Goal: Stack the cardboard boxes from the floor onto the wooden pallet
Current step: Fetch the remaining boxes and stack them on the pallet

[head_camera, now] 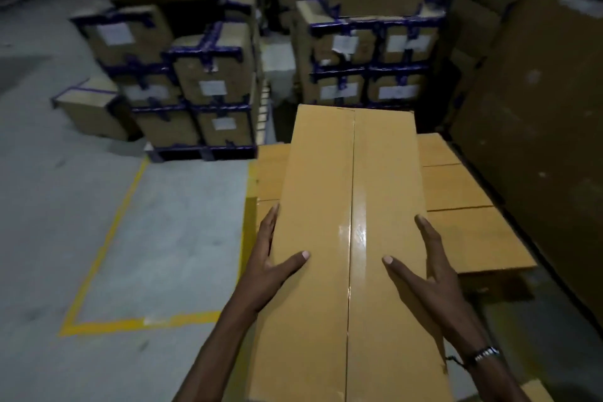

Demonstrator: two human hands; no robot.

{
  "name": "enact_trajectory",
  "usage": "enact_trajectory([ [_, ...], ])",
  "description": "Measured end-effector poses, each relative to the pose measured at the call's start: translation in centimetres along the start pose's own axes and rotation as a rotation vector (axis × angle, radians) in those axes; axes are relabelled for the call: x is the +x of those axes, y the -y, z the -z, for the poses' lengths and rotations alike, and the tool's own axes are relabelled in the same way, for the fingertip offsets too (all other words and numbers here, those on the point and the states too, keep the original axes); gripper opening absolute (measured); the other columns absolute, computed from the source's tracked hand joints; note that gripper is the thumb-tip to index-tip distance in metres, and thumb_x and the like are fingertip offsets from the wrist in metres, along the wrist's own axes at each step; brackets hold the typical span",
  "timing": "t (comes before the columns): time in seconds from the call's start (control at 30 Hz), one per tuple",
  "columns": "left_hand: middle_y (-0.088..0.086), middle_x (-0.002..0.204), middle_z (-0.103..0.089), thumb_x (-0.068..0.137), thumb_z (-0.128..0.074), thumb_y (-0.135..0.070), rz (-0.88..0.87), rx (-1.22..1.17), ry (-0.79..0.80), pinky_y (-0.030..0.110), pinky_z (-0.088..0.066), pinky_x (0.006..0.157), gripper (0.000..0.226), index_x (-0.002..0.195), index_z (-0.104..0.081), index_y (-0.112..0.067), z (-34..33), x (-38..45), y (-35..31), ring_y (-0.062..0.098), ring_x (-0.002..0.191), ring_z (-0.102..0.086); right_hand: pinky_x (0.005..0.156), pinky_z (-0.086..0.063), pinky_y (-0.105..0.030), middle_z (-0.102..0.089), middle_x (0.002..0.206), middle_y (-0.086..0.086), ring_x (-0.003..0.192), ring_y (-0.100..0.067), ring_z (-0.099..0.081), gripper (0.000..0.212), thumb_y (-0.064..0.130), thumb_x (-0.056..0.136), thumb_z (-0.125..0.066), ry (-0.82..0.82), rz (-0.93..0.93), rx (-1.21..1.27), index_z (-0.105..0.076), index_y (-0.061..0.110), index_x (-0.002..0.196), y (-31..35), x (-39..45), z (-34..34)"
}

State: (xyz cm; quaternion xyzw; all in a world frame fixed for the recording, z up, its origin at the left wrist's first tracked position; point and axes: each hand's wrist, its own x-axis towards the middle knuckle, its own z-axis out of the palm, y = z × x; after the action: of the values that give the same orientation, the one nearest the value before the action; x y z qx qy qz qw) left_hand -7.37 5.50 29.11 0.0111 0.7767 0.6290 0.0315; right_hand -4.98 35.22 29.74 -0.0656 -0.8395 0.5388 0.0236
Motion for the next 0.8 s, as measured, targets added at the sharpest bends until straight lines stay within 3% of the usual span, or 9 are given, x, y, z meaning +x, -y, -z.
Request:
enact_trajectory([
  [0.07, -0.037, 0.161, -0.027, 0.092, -0.081, -0.033, 0.014, -0.001, -0.076, 0.041, -0.032, 0.125, 0.091, 0.157, -0.023, -0.058, 3.8, -2.2, 0.7, -0.005, 0.149, -0.030, 0.119, -0.025, -0.054, -0.014, 0.151, 0.047, 0.150, -0.010, -0.020, 0.103, 0.078, 0.064, -0.069, 0.065, 0.028, -0.019, -0.014, 0.066, 0.150, 2.0, -0.1, -3.6],
  [0.17, -0.039, 0.158, -0.031, 0.092, -0.080, -0.030, 0.048, -0.002, -0.198, 0.044, -0.033, 0.125, 0.087, 0.155, -0.027, -0.059, 9.1, -5.3, 1.7, -0.005, 0.148, -0.032, 0.118, -0.026, -0.052, -0.015, 0.158, 0.035, 0.153, -0.014, -0.019, 0.105, 0.078, 0.065, -0.069, 0.180, 0.071, -0.037, -0.014, 0.063, 0.153, 4.7, -0.2, -9.0],
  [0.3, -0.043, 0.156, -0.029, 0.093, -0.080, -0.029, 0.093, -0.010, -0.347, 0.031, -0.030, 0.123, 0.086, 0.154, -0.028, -0.058, 14.9, -8.8, 2.9, -0.014, 0.147, -0.027, 0.117, -0.027, -0.048, -0.014, 0.153, 0.042, 0.147, -0.005, -0.020, 0.099, 0.069, 0.071, -0.071, 0.329, 0.138, -0.018, -0.015, 0.063, 0.153, 7.9, -0.1, -15.4],
  [0.4, -0.045, 0.156, -0.028, 0.093, -0.079, -0.026, 0.116, -0.021, -0.443, 0.013, -0.026, 0.112, 0.086, 0.155, -0.028, -0.055, 18.4, -10.6, 3.8, -0.021, 0.144, -0.022, 0.114, -0.026, -0.043, -0.013, 0.144, 0.053, 0.142, 0.000, -0.019, 0.096, 0.067, 0.073, -0.071, 0.427, 0.187, -0.012, -0.016, 0.064, 0.152, 9.9, 0.4, -19.5],
  [0.47, -0.045, 0.156, -0.028, 0.093, -0.079, -0.025, 0.129, -0.029, -0.504, 0.006, -0.025, 0.105, 0.086, 0.156, -0.027, -0.053, 20.4, -11.4, 4.4, -0.023, 0.143, -0.021, 0.114, -0.026, -0.041, -0.016, 0.150, 0.047, 0.142, 0.000, -0.020, 0.095, 0.066, 0.075, -0.072, 0.491, 0.205, -0.008, -0.017, 0.064, 0.152, 11.2, 0.9, -22.2],
  [0.6, -0.049, 0.152, -0.026, 0.094, -0.078, -0.026, 0.161, -0.029, -0.615, 0.006, -0.024, 0.103, 0.087, 0.158, -0.025, -0.053, 24.4, -11.9, 5.7, -0.030, 0.138, -0.020, 0.119, -0.027, -0.048, -0.017, 0.166, 0.024, 0.143, -0.003, -0.021, 0.096, 0.066, 0.077, -0.075, 0.595, 0.248, -0.043, -0.016, 0.062, 0.153, 13.4, 3.1, -27.9],
  [0.7, -0.052, 0.148, -0.026, 0.093, -0.079, -0.024, 0.194, -0.028, -0.701, 0.008, -0.023, 0.104, 0.088, 0.159, -0.025, -0.049, 27.1, -11.6, 6.5, -0.035, 0.132, -0.021, 0.120, -0.025, -0.049, -0.013, 0.164, 0.028, 0.148, -0.007, -0.019, 0.096, 0.065, 0.079, -0.076, 0.676, 0.296, -0.054, -0.014, 0.062, 0.153, 15.0, 5.1, -32.1],
  [0.8, -0.055, 0.142, -0.026, 0.094, -0.078, -0.023, 0.208, -0.035, -0.772, 0.006, -0.025, 0.102, 0.088, 0.160, -0.025, -0.046, 29.5, -11.0, 6.6, -0.038, 0.126, -0.023, 0.118, -0.025, -0.044, -0.015, 0.154, 0.036, 0.143, 0.000, -0.018, 0.092, 0.054, 0.085, -0.076, 0.750, 0.335, -0.029, -0.015, 0.061, 0.154, 16.9, 7.0, -35.6],
])
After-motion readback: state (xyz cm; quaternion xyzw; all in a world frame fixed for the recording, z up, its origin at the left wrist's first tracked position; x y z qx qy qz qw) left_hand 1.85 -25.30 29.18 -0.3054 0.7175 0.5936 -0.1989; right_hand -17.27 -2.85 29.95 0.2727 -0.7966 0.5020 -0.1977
